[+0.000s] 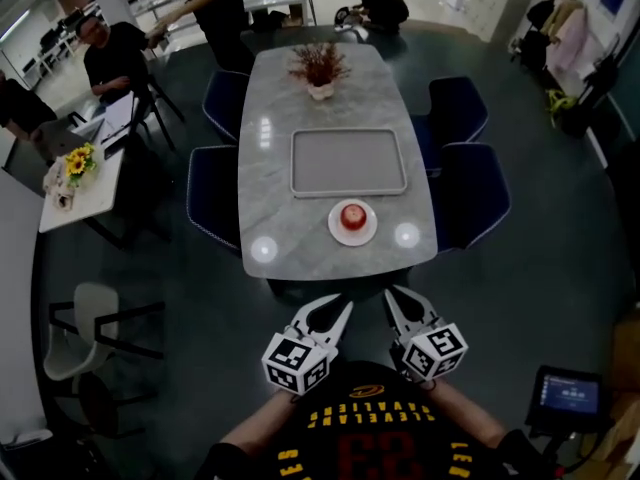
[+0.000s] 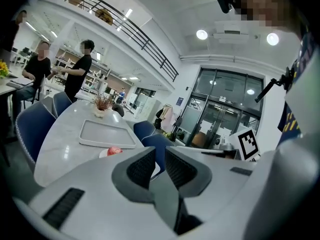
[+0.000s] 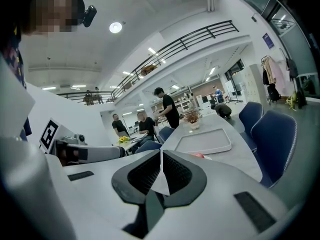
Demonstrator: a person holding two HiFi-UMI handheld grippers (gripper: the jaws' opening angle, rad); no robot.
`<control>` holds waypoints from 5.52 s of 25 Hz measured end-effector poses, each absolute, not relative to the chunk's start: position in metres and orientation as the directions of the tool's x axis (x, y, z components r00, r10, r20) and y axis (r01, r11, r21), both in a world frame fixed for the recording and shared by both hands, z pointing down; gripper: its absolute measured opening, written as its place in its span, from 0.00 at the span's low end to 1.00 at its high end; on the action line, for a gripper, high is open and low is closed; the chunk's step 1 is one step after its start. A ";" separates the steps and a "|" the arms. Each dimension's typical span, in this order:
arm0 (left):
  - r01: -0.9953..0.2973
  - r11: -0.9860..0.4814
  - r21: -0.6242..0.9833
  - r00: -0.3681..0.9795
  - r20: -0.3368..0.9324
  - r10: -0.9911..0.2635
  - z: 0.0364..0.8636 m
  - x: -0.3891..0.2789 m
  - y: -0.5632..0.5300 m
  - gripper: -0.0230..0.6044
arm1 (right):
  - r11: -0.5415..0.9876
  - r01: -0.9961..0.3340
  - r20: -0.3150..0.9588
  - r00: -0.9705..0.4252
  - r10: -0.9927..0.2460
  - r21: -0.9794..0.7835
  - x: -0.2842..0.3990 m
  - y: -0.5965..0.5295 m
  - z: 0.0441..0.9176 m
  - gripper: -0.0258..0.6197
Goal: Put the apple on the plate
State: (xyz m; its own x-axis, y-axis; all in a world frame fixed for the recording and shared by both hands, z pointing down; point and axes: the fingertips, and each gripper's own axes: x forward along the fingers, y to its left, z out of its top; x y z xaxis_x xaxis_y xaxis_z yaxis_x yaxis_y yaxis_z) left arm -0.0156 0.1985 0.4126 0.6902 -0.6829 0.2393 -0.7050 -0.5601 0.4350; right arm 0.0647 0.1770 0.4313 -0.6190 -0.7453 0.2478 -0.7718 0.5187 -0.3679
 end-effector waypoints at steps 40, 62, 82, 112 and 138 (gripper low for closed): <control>-0.779 -0.188 0.598 0.525 0.459 -0.716 0.517 -0.018 0.001 0.17 | 0.495 -0.662 0.398 -0.742 -0.539 -0.562 0.101 -0.031 0.535 0.13; -0.726 0.017 0.688 0.614 0.659 -0.435 0.666 -0.054 -0.012 0.26 | 0.159 -0.769 0.630 -0.607 -0.485 -0.619 0.109 -0.039 0.664 0.13; -0.615 0.164 0.771 0.658 0.617 -0.431 0.695 -0.051 -0.011 0.26 | -0.036 -0.684 0.624 -0.641 -0.446 -0.728 0.094 -0.022 0.704 0.13; -0.570 0.185 0.801 0.667 0.582 -0.465 0.663 -0.043 -0.011 0.09 | -0.058 -0.580 0.518 -0.674 -0.527 -0.813 0.101 -0.032 0.662 0.10; -0.407 0.040 0.913 0.692 0.336 -0.639 0.521 -0.049 -0.070 0.08 | -0.009 -0.466 0.359 -0.668 -0.652 -0.885 0.103 -0.092 0.523 0.08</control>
State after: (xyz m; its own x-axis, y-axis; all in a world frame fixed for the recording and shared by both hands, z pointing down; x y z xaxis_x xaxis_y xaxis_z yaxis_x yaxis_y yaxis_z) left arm -0.0489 -0.0702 0.5205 0.6916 -0.6391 0.3365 -0.4070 0.0401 0.9126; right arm 0.1025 -0.0925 0.5230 -0.6680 -0.6520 0.3587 -0.4662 -0.0091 -0.8846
